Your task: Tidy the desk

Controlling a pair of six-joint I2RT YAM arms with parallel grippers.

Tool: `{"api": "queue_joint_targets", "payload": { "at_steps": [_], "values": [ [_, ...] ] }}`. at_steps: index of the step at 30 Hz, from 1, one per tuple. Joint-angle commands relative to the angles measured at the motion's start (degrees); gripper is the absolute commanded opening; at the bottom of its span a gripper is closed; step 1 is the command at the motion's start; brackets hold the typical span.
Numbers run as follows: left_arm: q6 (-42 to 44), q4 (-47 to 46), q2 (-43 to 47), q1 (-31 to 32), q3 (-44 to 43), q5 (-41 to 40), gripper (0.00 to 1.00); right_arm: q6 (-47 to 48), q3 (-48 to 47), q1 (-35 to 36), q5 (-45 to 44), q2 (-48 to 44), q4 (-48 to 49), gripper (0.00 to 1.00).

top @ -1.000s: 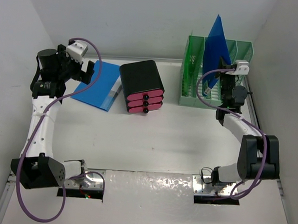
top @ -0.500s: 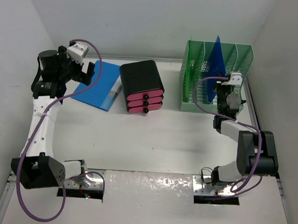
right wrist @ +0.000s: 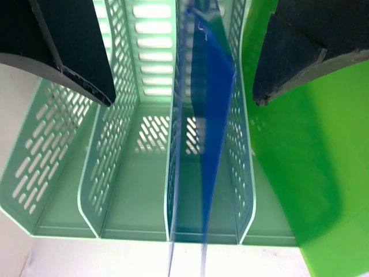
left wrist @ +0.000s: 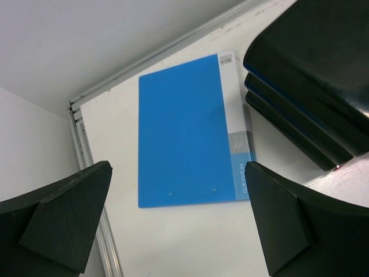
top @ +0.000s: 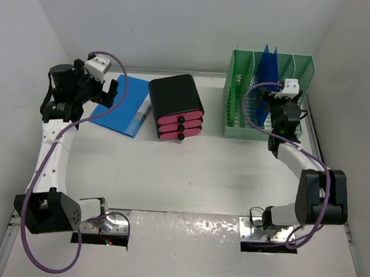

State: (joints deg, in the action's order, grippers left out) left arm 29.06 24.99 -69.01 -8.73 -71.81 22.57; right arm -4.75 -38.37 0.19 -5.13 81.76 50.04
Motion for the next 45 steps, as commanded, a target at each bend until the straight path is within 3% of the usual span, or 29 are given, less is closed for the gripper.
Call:
{"api": "queue_joint_targets", "payload": {
  "at_steps": [1,4,5,7,9,16,20,21,24,27,28,32,36,38,43,45],
  "values": [
    [1.96,-1.44,1.16,-0.50,1.76,1.60,1.00,-1.13,-6.35,0.08,-0.23,-6.25,-13.50,0.99],
    [3.80,-0.74,0.20,-0.41,4.83,4.05,0.98,-6.04,-14.60,0.08,-9.43,-9.77,-28.71,0.99],
    [4.42,-0.21,-0.41,-0.41,6.40,5.89,0.94,-8.75,-17.15,0.16,-14.34,-10.03,-39.73,0.99],
    [5.74,2.51,-3.56,-0.32,6.86,6.70,0.89,-9.66,-21.39,0.17,-15.35,-11.44,-46.93,0.99],
    [7.75,5.49,-8.38,-0.23,7.99,6.18,0.79,-10.10,-16.68,0.17,-11.17,-17.11,-43.66,0.99],
    [8.37,4.55,-11.14,-0.06,9.93,6.27,0.71,-11.95,-13.31,0.60,-5.78,-21.46,-43.10,0.95],
    [13.74,-3.45,-11.57,2.13,13.54,-3.64,0.78,-6.51,-15.68,3.58,-6.64,-20.76,-49.04,0.85],
    [14.35,-3.63,-12.63,2.84,12.93,-8.89,0.77,-4.41,-16.38,4.38,-7.96,-20.59,-49.86,0.83],
    [17.69,-3.37,-14.48,4.51,14.66,-11.06,0.72,-1.68,-14.82,7.19,-7.97,-21.89,-48.47,0.80],
    [25.32,-12.99,-10.89,4.60,23.45,-9.31,0.64,-0.61,-12.44,7.99,-9.72,-22.95,-45.04,0.80],
    [31.78,-15.56,-7.75,4.69,26.34,-8.25,0.63,-0.52,-12.34,8.16,-10.25,-23.13,-44.94,0.80],
    [40.10,-35.68,-0.53,5.56,42.33,-6.48,0.63,0.44,-12.60,9.57,-10.08,-22.34,-43.54,0.81],
    [41.16,-40.90,-4.35,6.71,43.16,-6.13,0.63,2.29,-15.15,13.78,-12.00,-20.59,-45.20,0.83],
    [41.95,-40.81,-6.91,7.93,42.02,-10.23,0.63,3.43,-15.68,15.80,-12.98,-20.15,-45.91,0.84],
    [40.55,-53.45,-12.98,9.68,44.30,-11.68,0.63,4.31,-14.37,17.04,-12.98,-20.93,-44.33,0.84],
    [40.29,-53.21,-15.08,10.22,43.43,-11.40,0.63,4.31,-14.19,17.04,-13.51,-21.02,-44.59,0.85]
  ]
}}
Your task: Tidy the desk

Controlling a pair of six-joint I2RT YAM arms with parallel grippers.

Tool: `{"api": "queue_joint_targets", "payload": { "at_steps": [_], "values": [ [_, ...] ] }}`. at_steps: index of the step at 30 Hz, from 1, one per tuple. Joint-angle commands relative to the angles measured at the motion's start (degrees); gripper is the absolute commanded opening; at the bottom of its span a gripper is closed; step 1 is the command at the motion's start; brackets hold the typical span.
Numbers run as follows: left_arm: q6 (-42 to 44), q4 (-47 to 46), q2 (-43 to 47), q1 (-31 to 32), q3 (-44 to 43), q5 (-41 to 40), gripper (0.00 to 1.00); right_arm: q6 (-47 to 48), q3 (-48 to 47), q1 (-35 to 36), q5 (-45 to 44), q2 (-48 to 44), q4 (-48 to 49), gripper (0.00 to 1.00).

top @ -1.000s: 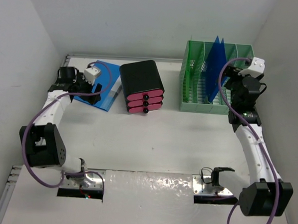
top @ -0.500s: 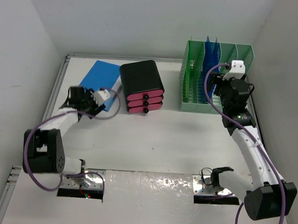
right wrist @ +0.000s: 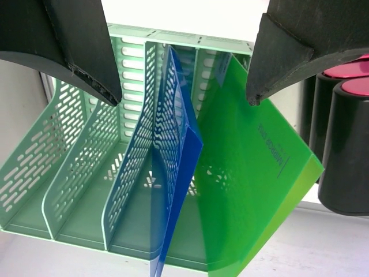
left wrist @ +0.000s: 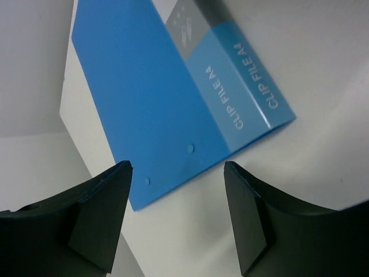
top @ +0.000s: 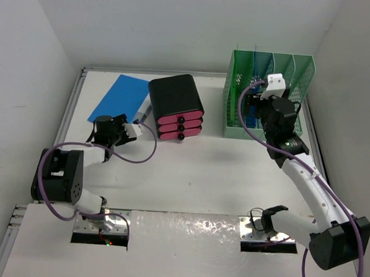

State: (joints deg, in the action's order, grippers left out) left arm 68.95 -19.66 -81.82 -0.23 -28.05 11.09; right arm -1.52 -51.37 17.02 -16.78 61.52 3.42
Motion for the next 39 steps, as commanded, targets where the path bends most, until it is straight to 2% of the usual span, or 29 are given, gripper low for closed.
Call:
{"api": "queue_joint_targets", "payload": {
  "at_steps": [1,5,9,18,21,24,26,27,28,29,31,36,39],
  "values": [
    [0.40,-8.73,-3.59,1.98,-0.86,-0.28,0.63,1.08,-1.01,0.21,-2.12,-0.87,2.03,0.85],
    [1.97,-13.12,-8.26,3.30,-0.34,-3.88,0.63,1.08,1.01,0.12,-1.25,-1.49,3.43,0.86],
    [4.69,-14.43,-9.41,3.66,1.68,-3.01,0.63,1.08,2.68,0.12,0.77,-1.31,5.10,0.86],
    [5.85,-29.81,-15.82,8.05,6.26,-13.46,0.63,-0.68,2.24,0.47,5.00,0.36,6.51,0.86],
    [5.23,-30.61,-18.10,8.40,5.12,-15.48,0.63,-0.33,2.42,0.74,5.44,0.53,6.42,0.86],
    [5.14,-30.70,-20.74,8.49,3.97,-16.89,0.53,0.29,2.77,1.18,5.96,0.36,6.34,0.86],
    [5.14,-30.44,-21.80,8.49,3.27,-17.16,0.37,0.81,2.77,1.35,5.88,0.27,5.90,0.86],
    [5.32,-30.35,-22.06,8.49,3.27,-17.16,0.37,0.82,2.77,1.44,5.88,0.27,5.90,0.86],
    [5.41,-30.26,-22.33,8.49,3.18,-17.24,0.21,1.08,2.77,1.62,5.96,0.18,5.72,0.86],
    [5.76,-29.74,-22.59,8.49,3.01,-17.16,0.17,1.08,2.86,1.79,5.88,0.10,5.63,0.86],
    [6.90,-29.30,-23.29,8.67,3.09,-17.33,0.02,1.08,3.12,1.97,6.14,-0.26,5.63,0.86],
    [7.52,-30.18,-20.94,8.67,4.76,-17.33,0.00,1.08,4.26,2.93,6.67,-0.52,5.37,0.86],
    [6.21,-22.46,-16.64,8.32,3.71,-16.63,0.00,1.51,4.44,3.90,7.11,-0.52,4.23,0.86]
  ]
}}
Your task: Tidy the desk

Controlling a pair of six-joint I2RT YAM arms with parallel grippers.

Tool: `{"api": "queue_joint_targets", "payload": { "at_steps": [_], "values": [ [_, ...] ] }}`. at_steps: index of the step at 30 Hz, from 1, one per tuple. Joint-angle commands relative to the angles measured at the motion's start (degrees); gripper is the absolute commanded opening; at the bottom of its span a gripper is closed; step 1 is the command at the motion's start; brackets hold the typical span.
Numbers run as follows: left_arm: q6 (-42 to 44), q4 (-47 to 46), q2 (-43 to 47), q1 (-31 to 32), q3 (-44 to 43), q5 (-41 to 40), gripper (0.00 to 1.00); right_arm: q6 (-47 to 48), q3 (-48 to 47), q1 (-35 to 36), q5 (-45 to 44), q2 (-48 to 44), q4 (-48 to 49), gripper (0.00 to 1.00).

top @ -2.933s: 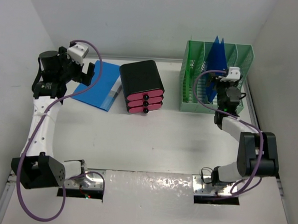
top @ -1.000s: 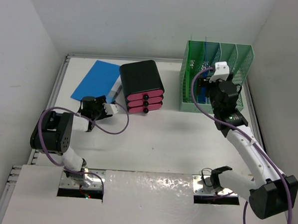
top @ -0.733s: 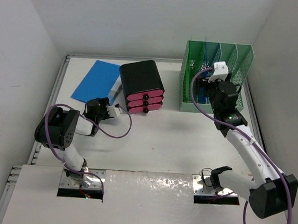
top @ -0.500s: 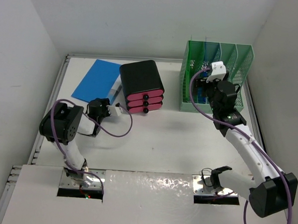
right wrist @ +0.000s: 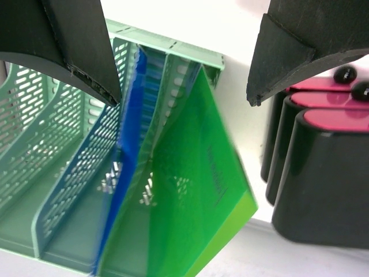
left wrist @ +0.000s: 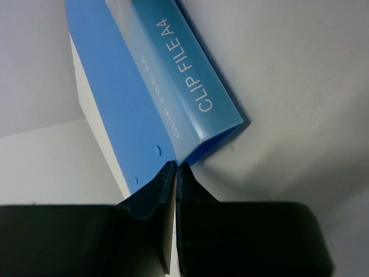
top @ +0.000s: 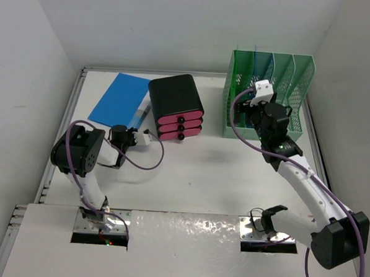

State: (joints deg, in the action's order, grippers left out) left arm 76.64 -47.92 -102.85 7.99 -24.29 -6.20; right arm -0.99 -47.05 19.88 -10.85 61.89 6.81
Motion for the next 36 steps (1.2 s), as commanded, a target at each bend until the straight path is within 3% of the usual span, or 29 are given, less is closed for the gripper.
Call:
{"api": "queue_joint_targets", "payload": {
  "at_steps": [1,4,13,21,27,30,36],
  "values": [
    [-1.93,7.04,5.37,0.01,-0.23,1.18,0.00,2.73,0.29,1.30,1.45,-0.80,0.66,0.86],
    [-3.51,11.34,8.27,-0.17,-1.80,3.03,0.00,3.54,1.25,2.36,1.54,-0.72,1.45,0.86],
    [-7.39,38.38,17.58,-0.69,-8.05,2.68,0.00,6.17,1.34,4.64,4.17,-2.12,-0.39,0.82],
    [-7.38,55.63,32.17,-1.66,-10.41,5.23,0.00,15.47,0.56,9.20,17.32,-0.72,-2.32,0.80],
    [-6.07,75.83,39.47,-2.10,-17.62,7.50,0.00,31.55,2.48,22.02,26.14,1.83,-1.90,0.83],
    [-5.98,80.68,43.43,-2.10,-19.21,8.22,0.00,34.56,5.38,26.07,27.37,4.02,3.98,0.83],
    [-7.38,87.72,44.49,-2.10,-22.11,8.65,0.00,38.87,-0.84,32.93,29.75,15.26,2.86,0.83]
  ]
}}
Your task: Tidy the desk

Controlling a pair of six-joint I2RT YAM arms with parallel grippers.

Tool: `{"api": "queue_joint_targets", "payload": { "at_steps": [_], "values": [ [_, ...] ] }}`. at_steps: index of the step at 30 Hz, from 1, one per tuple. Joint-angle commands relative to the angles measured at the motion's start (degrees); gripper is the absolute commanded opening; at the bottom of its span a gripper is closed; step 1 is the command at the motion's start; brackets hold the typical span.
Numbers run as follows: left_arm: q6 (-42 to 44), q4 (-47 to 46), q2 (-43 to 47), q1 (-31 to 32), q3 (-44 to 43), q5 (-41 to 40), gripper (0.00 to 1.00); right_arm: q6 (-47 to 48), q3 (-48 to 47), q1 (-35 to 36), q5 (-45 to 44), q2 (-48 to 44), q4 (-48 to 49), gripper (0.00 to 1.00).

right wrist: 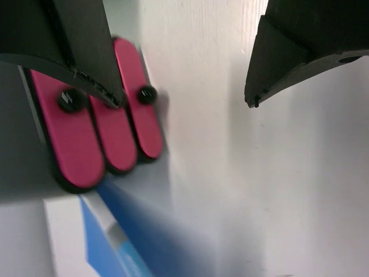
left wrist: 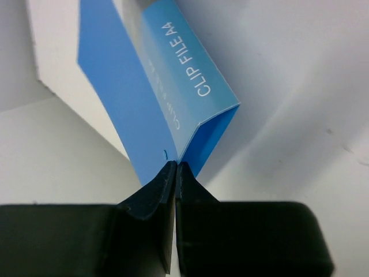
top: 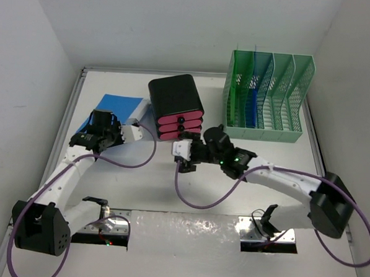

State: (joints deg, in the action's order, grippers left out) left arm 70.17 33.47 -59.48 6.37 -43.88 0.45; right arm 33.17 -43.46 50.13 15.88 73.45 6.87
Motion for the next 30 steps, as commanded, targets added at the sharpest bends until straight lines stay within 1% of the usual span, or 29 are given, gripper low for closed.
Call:
{"api": "queue_joint_targets", "payload": {
  "at_steps": [1,2,3,4,5,7,8,10,11,14,16,18,19,21,22,23,25,27,28,30],
  "values": [
    [-1.70,7.47,1.04,-0.48,-4.36,2.53,0.00,5.23,-5.13,3.48,3.10,5.54,3.23,0.83],
    [-2.23,8.79,0.95,-0.48,-5.51,3.15,0.00,5.76,-5.58,4.01,3.63,9.04,5.76,0.85],
    [-2.67,11.41,0.77,-0.48,-7.69,4.20,0.00,5.59,-6.19,4.62,5.02,12.65,10.57,0.86],
    [-2.58,12.57,0.95,-0.48,-8.32,4.73,0.00,4.90,-6.46,4.89,5.04,12.68,10.62,0.86],
    [-2.32,13.28,1.12,-0.48,-8.76,5.00,0.00,3.41,-6.89,5.33,6.00,16.25,15.49,0.86],
    [-1.79,13.20,1.48,-0.48,-8.25,4.83,0.00,0.68,-8.83,5.59,6.09,19.61,20.87,0.86],
    [-1.53,13.02,1.56,-0.48,-7.89,4.74,0.00,-0.46,-9.62,5.94,5.40,22.76,24.29,0.84],
    [-1.53,13.28,1.30,-0.48,-7.19,4.74,0.00,0.66,-12.51,6.73,3.29,25.68,25.47,0.84],
    [-1.44,14.07,1.21,-0.48,-7.01,5.17,0.00,2.85,-13.92,7.26,0.84,28.47,26.60,0.85],
    [-1.27,15.47,1.91,-0.48,-7.10,5.79,0.00,5.05,-16.29,7.44,-0.84,32.44,30.73,0.87],
    [-1.09,15.83,2.62,-0.48,-7.62,6.14,0.00,7.77,-18.84,7.44,-1.55,36.40,28.22,0.87],
    [-2.40,16.09,2.09,-0.48,-8.67,6.58,0.00,8.40,-20.61,7.62,-2.34,39.21,28.45,0.87],
    [-2.76,16.27,1.83,-0.48,-9.03,7.11,0.00,7.53,-20.00,7.62,-2.95,39.66,33.50,0.87],
    [-3.46,16.89,1.30,-0.48,-9.56,8.16,0.00,6.91,-14.83,7.62,-5.32,39.40,42.30,0.87],
    [-3.46,16.71,1.21,-0.48,-9.47,8.25,0.00,6.04,-12.20,7.62,-5.85,38.79,52.35,0.87],
    [-3.46,16.54,1.21,-0.48,-9.30,8.25,0.00,5.34,-7.39,7.62,-6.29,38.09,56.71,0.88],
    [-3.11,16.19,1.13,-0.48,-8.59,8.17,0.00,3.32,-3.66,7.62,-7.17,35.12,64.45,0.89],
    [-3.02,16.10,0.69,-0.48,-8.77,8.25,0.00,1.91,0.65,7.70,-7.00,32.56,66.68,0.89],
    [-3.02,16.18,0.51,-0.48,-8.86,8.17,0.00,0.86,3.27,7.62,-5.52,30.02,67.82,0.89],
    [-2.85,16.18,0.51,-0.48,-8.77,7.90,0.00,-0.47,5.40,7.62,-3.50,27.64,67.57,0.90]
  ]
}}
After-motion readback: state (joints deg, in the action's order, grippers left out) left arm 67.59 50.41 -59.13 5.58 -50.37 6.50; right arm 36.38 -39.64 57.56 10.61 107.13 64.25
